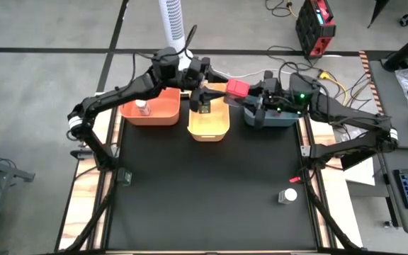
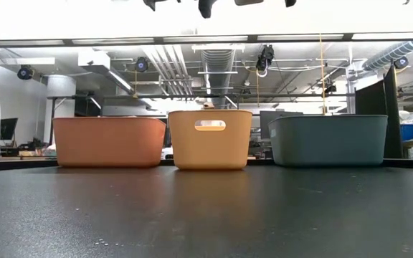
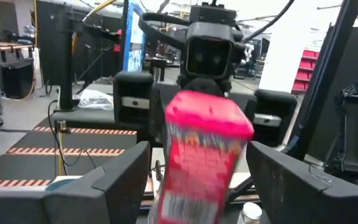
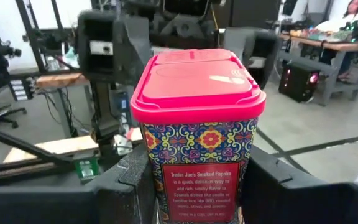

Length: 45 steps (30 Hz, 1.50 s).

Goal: Sort spices by type
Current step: Put the red spice can into the blue bin

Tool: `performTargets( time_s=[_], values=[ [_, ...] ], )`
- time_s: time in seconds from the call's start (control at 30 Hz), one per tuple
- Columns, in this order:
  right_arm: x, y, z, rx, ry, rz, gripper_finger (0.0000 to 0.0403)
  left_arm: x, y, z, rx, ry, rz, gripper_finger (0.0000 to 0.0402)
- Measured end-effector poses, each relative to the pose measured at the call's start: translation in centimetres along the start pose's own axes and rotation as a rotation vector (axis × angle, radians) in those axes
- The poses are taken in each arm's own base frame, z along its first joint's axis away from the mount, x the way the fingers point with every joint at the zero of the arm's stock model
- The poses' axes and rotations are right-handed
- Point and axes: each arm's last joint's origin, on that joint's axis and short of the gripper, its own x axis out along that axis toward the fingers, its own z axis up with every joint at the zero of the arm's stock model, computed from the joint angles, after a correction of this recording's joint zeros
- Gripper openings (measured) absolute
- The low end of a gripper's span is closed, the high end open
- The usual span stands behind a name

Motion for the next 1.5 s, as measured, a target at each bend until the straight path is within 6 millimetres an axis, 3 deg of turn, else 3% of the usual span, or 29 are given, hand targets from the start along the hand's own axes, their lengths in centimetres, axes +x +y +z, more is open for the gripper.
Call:
performTargets(
  time_s=[0.43, 0.53, 0.7, 0.97, 1.3, 1.5],
  values=[
    [0.2, 0.0, 0.1, 0.008, -0.015, 0.006, 0.0160, 2.1, 0.4, -1.2, -0.015, 0.001, -0.080, 0.0248],
    [0.2, 0.0, 0.1, 0.011, -0.016, 0.007, 0.0167, 2.1, 0.4, -1.2, -0.016, 0.001, -0.083, 0.0227],
    [0.2, 0.1, 0.1, 0.031, -0.012, 0.011, 0.0170, 2.1, 0.4, -1.2, 0.001, -0.001, -0.081, 0.0142],
    [0.1, 0.0, -0.4, 0.076, 0.040, 0.004, 0.0187, 2.0, 0.5, -1.3, -0.023, 0.011, -0.078, 0.0141],
    [-1.8, -0.1, 0.2, 0.114, 0.284, -0.064, 0.0258, 0.4, 2.4, -3.2, -0.135, 0.194, -0.008, 0.0141],
    [-2.3, -0.1, 1.4, 0.116, 0.309, -0.069, 0.0309, 0.6, 1.8, -4.6, -0.097, 0.313, 0.019, 0.0141]
  ],
)
